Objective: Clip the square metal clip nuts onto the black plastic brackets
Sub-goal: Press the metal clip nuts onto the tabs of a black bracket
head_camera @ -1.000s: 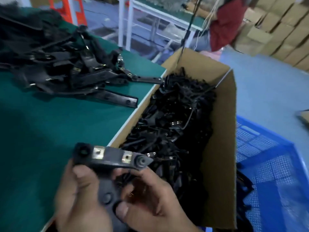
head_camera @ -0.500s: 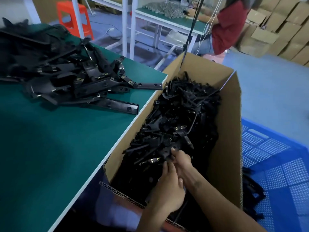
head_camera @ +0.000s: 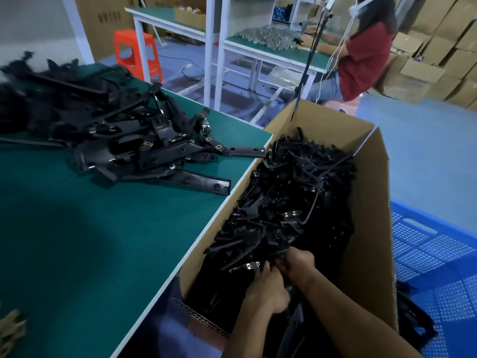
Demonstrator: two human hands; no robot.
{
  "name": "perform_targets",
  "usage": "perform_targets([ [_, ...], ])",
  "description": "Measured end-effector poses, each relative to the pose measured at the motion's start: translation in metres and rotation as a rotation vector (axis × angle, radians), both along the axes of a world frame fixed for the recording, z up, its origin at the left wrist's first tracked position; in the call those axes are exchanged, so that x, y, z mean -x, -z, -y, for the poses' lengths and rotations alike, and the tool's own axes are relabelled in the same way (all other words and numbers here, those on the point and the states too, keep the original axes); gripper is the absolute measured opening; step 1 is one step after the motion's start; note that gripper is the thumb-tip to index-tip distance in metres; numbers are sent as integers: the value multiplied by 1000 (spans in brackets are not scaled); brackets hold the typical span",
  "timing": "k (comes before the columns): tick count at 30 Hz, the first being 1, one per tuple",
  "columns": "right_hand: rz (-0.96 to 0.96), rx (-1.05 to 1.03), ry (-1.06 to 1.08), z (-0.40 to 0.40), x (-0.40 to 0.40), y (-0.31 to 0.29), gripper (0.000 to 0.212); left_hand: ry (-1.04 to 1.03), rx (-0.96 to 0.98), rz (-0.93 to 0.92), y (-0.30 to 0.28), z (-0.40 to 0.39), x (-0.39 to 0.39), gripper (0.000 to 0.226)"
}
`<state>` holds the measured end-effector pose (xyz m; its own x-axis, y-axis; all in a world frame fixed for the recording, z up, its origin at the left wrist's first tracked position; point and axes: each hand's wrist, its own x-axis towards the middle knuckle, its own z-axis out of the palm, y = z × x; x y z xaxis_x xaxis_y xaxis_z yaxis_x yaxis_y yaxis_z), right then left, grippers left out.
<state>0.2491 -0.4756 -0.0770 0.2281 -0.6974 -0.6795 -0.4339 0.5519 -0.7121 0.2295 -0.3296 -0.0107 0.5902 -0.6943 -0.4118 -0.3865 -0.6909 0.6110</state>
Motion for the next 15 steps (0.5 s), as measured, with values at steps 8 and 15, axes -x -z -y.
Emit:
perform_targets([
  [8, 196, 678, -298, -39, -8, -62, 14, -21, 355, 136, -47, -65, -5, 36],
  [15, 928, 862, -657, -194, -41, -172, 17, -493, 864, 354, -131, -245, -38, 25],
])
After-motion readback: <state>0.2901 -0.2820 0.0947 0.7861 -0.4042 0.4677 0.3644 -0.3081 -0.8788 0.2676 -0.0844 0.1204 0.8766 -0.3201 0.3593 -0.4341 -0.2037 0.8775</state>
